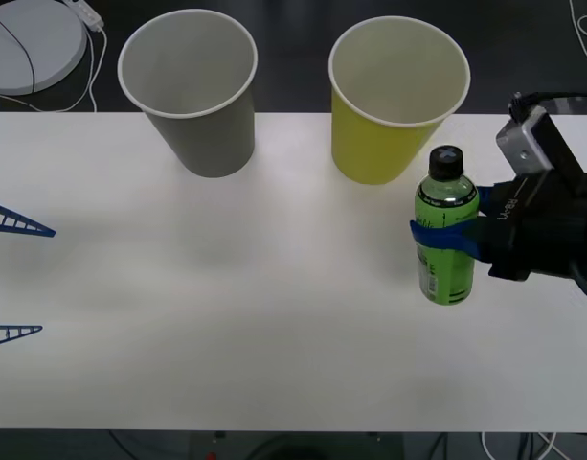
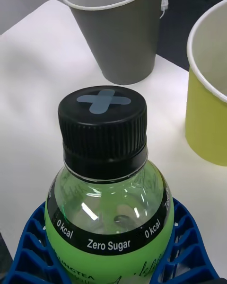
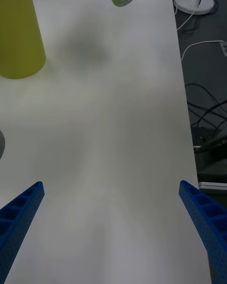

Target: Put the can into the green bin and the plastic bottle into the gray bin

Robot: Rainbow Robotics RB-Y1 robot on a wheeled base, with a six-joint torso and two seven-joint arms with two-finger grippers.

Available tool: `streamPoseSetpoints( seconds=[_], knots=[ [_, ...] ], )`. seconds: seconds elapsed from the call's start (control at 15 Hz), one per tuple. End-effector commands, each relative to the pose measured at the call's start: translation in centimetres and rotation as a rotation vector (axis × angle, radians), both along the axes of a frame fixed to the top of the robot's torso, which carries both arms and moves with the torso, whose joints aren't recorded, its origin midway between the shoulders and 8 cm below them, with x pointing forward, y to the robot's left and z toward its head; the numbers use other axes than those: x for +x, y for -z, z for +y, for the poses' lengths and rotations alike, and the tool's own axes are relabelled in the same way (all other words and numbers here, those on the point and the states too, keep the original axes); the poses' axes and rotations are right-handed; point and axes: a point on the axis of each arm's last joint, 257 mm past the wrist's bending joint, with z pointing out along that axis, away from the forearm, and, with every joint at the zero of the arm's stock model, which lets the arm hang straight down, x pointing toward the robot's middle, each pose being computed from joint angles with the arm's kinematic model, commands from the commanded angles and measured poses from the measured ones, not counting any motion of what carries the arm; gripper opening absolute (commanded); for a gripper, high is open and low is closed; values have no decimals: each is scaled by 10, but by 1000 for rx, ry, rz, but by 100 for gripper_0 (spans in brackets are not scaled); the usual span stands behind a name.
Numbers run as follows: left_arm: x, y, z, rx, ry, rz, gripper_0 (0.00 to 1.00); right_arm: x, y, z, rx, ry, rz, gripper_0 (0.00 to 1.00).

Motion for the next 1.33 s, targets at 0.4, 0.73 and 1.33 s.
streamPoseSetpoints(
  seconds=[0.4, 0.73, 1.33],
  knots=[
    [0, 0, 0, 0, 0, 0, 100, 19, -26, 41, -70, -107, -27, 0],
    [0, 0, 0, 0, 0, 0, 100, 34, -45, 76, -83, -180, -40, 0],
    [0, 0, 0, 0, 0, 0, 100, 85, -88, 149, -69, -248, -50, 0]
  ],
)
